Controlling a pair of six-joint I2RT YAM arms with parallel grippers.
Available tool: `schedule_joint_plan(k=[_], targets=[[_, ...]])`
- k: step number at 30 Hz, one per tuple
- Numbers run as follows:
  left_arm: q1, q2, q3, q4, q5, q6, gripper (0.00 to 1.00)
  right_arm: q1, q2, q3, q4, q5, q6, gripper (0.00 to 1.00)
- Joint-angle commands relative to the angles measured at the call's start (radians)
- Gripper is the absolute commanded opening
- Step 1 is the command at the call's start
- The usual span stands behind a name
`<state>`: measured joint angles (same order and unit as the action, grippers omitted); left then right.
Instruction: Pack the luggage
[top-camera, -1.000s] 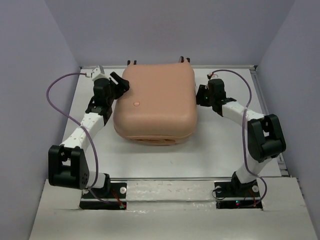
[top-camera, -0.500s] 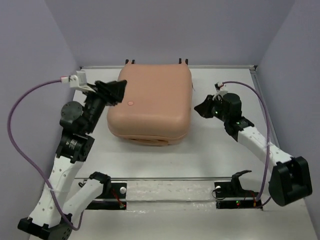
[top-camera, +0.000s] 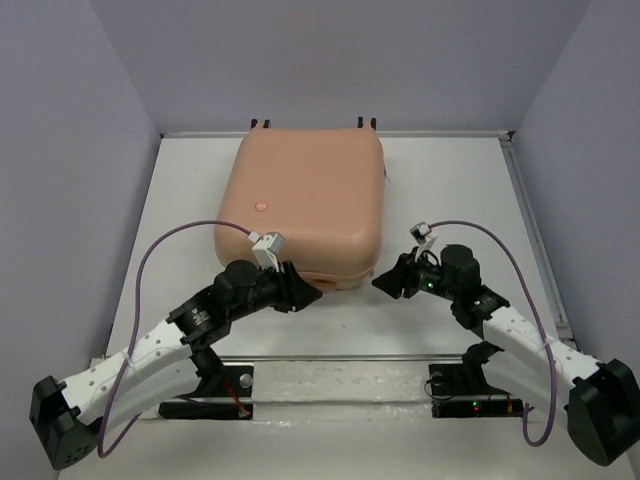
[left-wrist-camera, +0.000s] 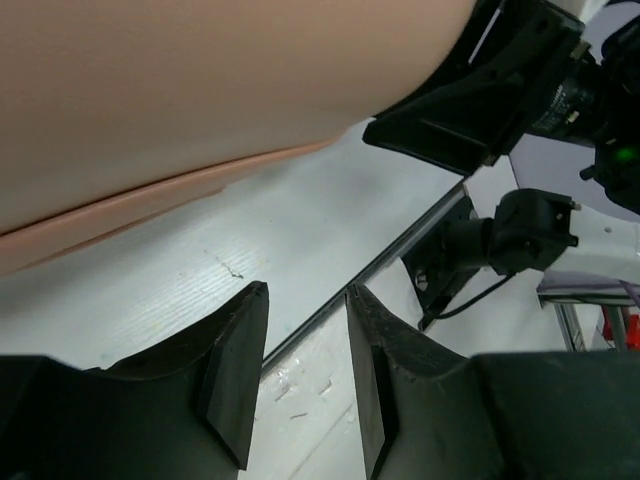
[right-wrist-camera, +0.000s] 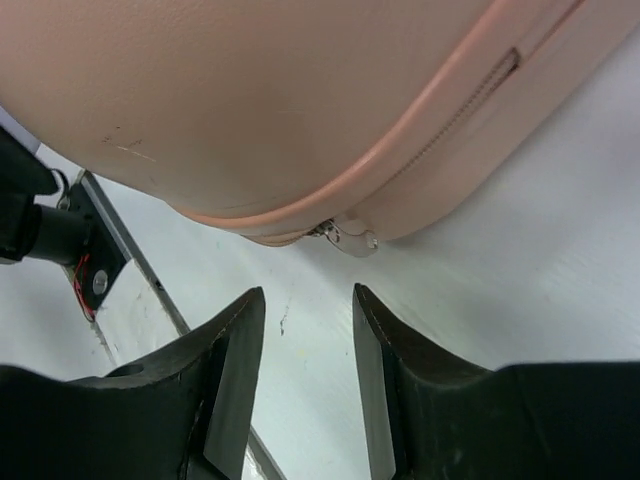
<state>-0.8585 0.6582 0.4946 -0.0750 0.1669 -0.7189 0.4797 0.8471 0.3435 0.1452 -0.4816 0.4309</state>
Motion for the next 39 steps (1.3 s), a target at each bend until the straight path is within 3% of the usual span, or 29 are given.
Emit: schedule_joint_plan(k=[1, 7, 12, 18, 27, 29, 33, 36, 39], targets=[[-0.005, 0.067, -0.016, 0.176, -0.072, -0.014, 0.48, 0.053, 0.097, -0.038, 0.304, 0.027, -0.015, 0.47], [-0.004, 0.207, 0.042, 0.207, -0.21, 0.064, 0.48, 0.062, 0.328, -0.095, 0.679, 0.087, -0.049, 0.49], [-0.004, 0.283, 0.082, 0.212, -0.227, 0.099, 0.48, 0.062, 0.388, -0.144, 0.795, 0.162, -0.066, 0.47], [-0.004, 0.288, 0.065, 0.227, -0.256, 0.093, 0.48, 0.062, 0.331, -0.147, 0.806, 0.19, -0.116, 0.43], [-0.004, 0.297, 0.047, 0.26, -0.245, 0.075, 0.47, 0.071, 0.356, -0.097, 0.804, 0.019, -0.129, 0.36], [-0.004, 0.307, 0.045, 0.273, -0.238, 0.075, 0.47, 0.071, 0.362, -0.095, 0.81, 0.011, -0.126, 0.33], [-0.004, 0.322, 0.05, 0.297, -0.234, 0.075, 0.47, 0.071, 0.371, -0.107, 0.858, 0.037, -0.095, 0.07], [-0.004, 0.333, 0.061, 0.332, -0.251, 0.075, 0.47, 0.071, 0.366, -0.112, 0.901, 0.046, -0.046, 0.07], [-0.004, 0.386, 0.133, 0.346, -0.3, 0.111, 0.47, 0.175, 0.322, -0.107, 0.753, 0.104, -0.041, 0.07]])
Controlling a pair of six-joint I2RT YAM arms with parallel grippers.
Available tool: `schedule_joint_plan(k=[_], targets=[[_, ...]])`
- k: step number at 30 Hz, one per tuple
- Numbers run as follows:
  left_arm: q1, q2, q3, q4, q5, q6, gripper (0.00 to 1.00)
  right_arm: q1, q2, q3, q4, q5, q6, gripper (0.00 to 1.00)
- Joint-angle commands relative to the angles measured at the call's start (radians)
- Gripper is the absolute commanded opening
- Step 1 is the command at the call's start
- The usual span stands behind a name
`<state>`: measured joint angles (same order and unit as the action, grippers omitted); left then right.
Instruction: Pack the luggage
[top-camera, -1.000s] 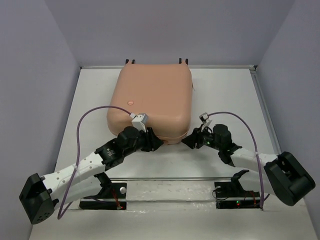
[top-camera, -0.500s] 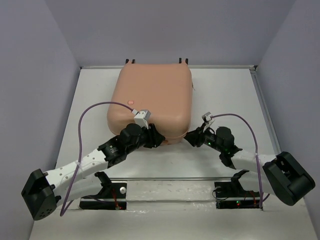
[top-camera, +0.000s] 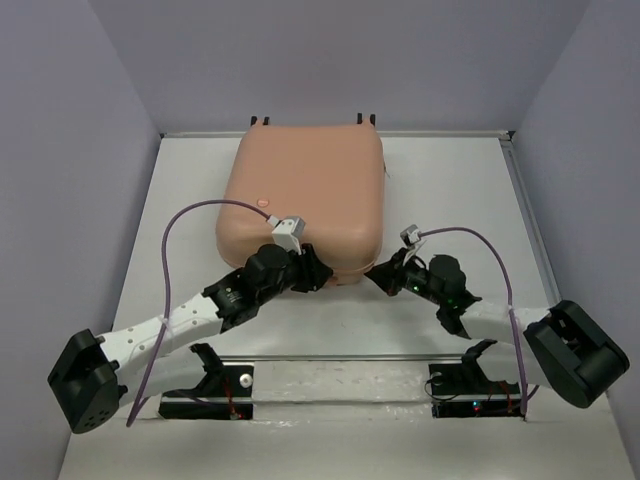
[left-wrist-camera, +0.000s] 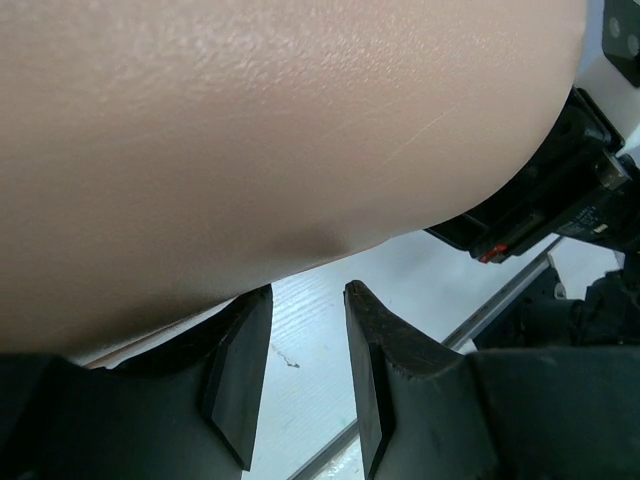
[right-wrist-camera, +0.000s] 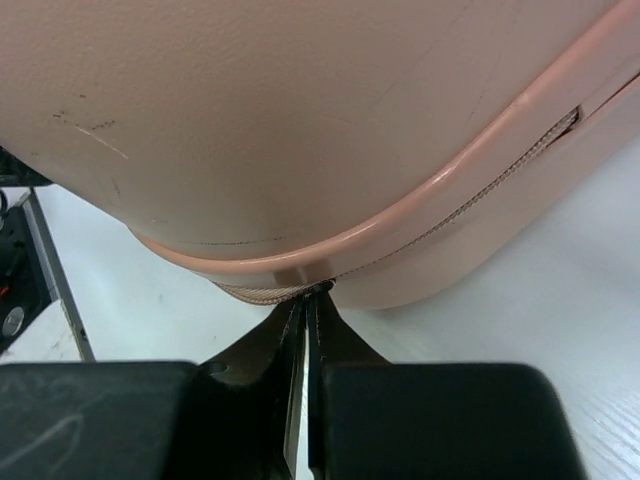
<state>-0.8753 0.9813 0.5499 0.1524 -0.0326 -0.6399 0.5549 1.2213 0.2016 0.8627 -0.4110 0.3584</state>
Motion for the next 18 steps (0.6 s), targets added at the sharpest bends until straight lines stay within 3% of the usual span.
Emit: schedule_joint_plan(k=[1, 4, 8, 10, 15, 18], targets=[[0.013, 0.083, 0.102, 0.113, -0.118, 0.039, 0.47, 0.138, -0.101, 0.038, -0.014, 0.099, 0.039, 0.07], [0.013, 0.167, 0.189, 0.136, -0.147, 0.062, 0.47, 0.313, -0.198, 0.053, -0.318, 0.259, 0.062, 0.07], [0.013, 0.276, 0.312, 0.15, -0.176, 0.078, 0.47, 0.534, -0.264, 0.088, -0.577, 0.447, 0.141, 0.07], [0.013, 0.306, 0.346, 0.147, -0.188, 0.094, 0.47, 0.585, -0.26, 0.111, -0.669, 0.468, 0.169, 0.07], [0.013, 0.35, 0.397, 0.164, -0.167, 0.082, 0.47, 0.643, -0.134, 0.235, -0.66, 0.546, 0.211, 0.07], [0.012, 0.349, 0.378, 0.176, -0.138, 0.062, 0.47, 0.643, 0.026, 0.338, -0.487, 0.786, 0.252, 0.07]])
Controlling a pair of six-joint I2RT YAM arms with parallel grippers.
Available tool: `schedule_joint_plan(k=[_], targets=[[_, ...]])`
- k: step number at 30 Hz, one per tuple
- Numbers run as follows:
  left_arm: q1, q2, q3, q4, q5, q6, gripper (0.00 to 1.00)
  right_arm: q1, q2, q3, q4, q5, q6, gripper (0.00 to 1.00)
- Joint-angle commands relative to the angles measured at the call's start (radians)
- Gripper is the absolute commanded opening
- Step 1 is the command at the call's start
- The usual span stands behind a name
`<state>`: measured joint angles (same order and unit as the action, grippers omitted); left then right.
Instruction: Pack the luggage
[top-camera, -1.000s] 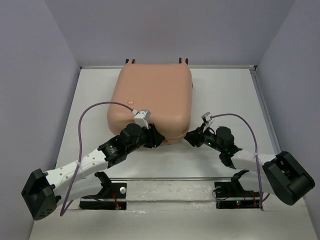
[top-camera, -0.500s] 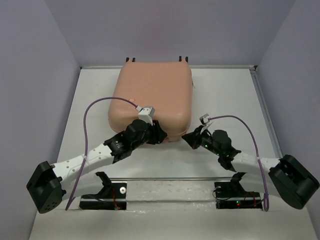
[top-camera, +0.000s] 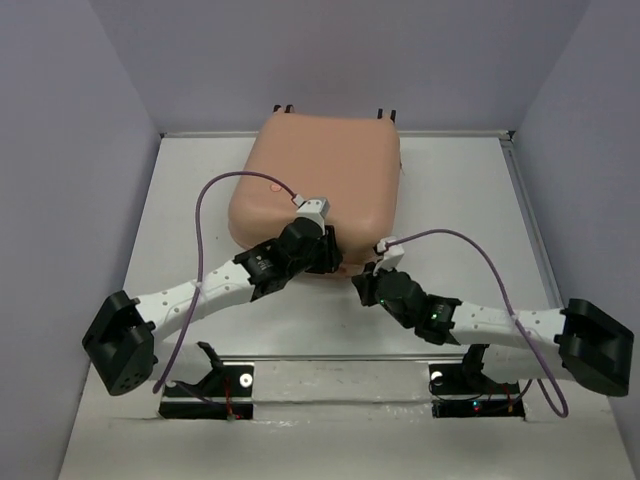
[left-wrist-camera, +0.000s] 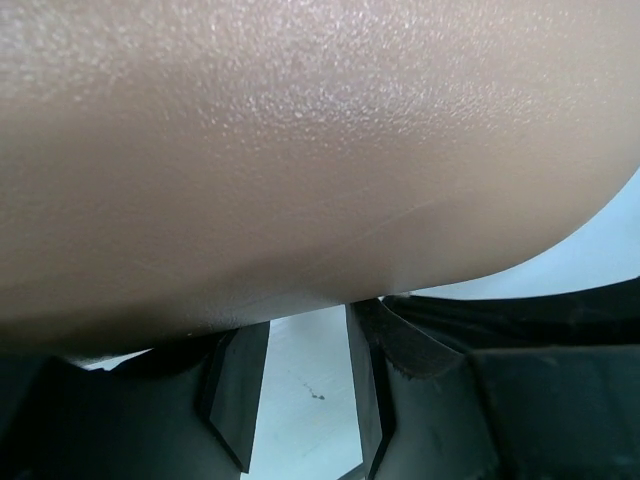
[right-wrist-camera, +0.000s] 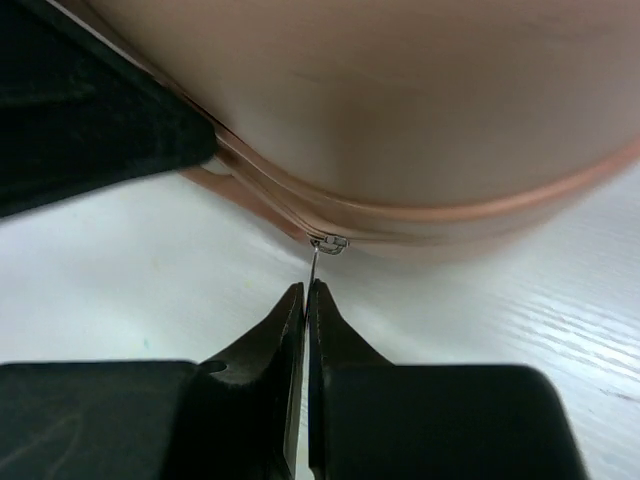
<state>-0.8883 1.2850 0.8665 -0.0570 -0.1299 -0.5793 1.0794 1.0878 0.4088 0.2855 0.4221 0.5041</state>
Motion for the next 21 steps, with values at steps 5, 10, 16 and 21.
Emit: schedule_joint_plan(k=[5, 10, 16, 21], targets=[[0.029, -0.089, 0.086, 0.207, -0.042, 0.065, 0.56, 0.119, 0.278, 0.223, 0.199, 0.067, 0.106, 0.07], [0.185, -0.268, 0.187, -0.071, -0.057, 0.133, 0.81, 0.077, 0.215, 0.15, 0.172, 0.04, 0.125, 0.07], [0.647, -0.303, 0.215, -0.184, 0.028, 0.193, 0.95, 0.031, 0.184, 0.136, 0.147, -0.034, 0.093, 0.07], [0.874, -0.169, 0.152, -0.093, 0.263, 0.177, 0.97, 0.031, 0.202, 0.165, 0.138, -0.062, 0.062, 0.07]])
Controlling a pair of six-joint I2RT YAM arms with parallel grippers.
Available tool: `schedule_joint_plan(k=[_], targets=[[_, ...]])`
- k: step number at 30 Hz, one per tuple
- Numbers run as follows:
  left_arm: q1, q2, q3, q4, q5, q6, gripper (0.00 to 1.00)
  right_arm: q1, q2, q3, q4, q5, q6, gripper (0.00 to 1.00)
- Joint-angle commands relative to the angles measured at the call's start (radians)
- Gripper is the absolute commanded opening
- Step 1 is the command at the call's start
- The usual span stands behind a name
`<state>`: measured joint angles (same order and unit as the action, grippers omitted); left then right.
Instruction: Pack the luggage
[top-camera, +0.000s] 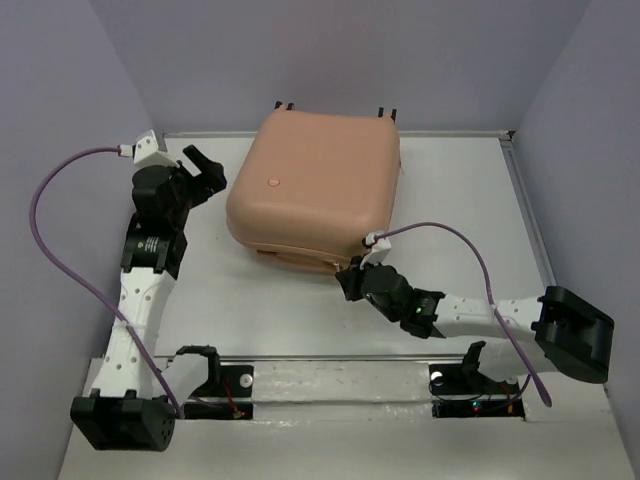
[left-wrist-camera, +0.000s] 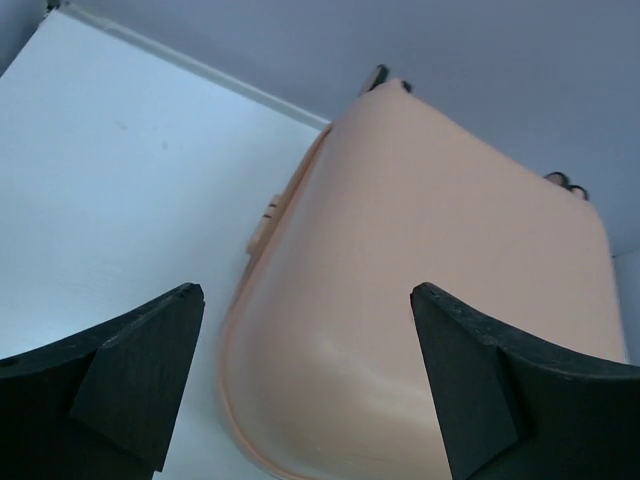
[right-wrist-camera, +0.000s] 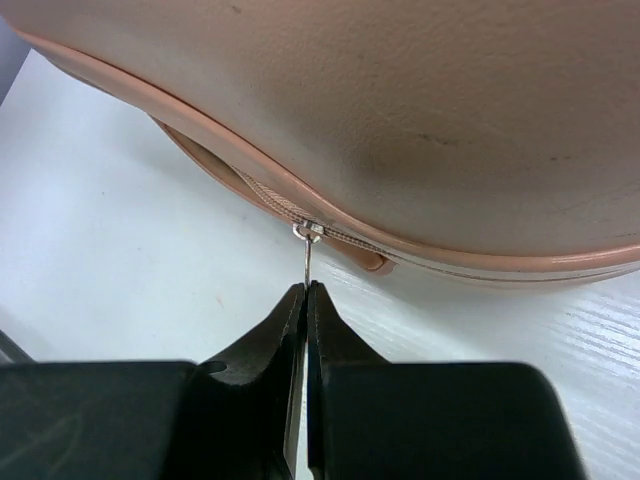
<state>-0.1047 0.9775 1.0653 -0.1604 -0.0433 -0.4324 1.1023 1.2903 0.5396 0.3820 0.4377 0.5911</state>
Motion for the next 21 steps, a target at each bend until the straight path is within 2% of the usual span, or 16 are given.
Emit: schedule_joint_plan(k=[1, 6, 11, 13, 17, 19, 21], targets=[[0.095, 0.168, -0.045, 0.03, 0.198, 0.029, 0.97, 0.008, 0.009, 0.048, 0.041, -0.089, -0.037, 0.07], [0.091, 0.283, -0.085, 0.198, 0.374, -0.086, 0.97, 0.008, 0.072, 0.109, 0.043, -0.152, -0.072, 0.07], [0.016, 0.332, -0.119, 0.226, 0.37, -0.13, 0.95, 0.008, 0.188, 0.204, 0.08, -0.247, -0.12, 0.07], [-0.021, 0.332, -0.153, 0.254, 0.381, -0.141, 0.95, 0.008, 0.239, 0.296, 0.081, -0.327, -0.154, 0.07], [-0.036, 0.339, -0.13, 0.187, 0.422, -0.079, 0.94, 0.048, 0.403, 0.538, 0.043, -0.453, -0.23, 0.07], [-0.03, 0.323, -0.091, 0.078, 0.378, -0.013, 0.94, 0.077, 0.513, 0.714, 0.021, -0.538, -0.284, 0.07], [-0.007, 0.305, -0.094, 0.032, 0.396, 0.041, 0.94, 0.091, 0.61, 0.813, 0.021, -0.586, -0.292, 0.07]])
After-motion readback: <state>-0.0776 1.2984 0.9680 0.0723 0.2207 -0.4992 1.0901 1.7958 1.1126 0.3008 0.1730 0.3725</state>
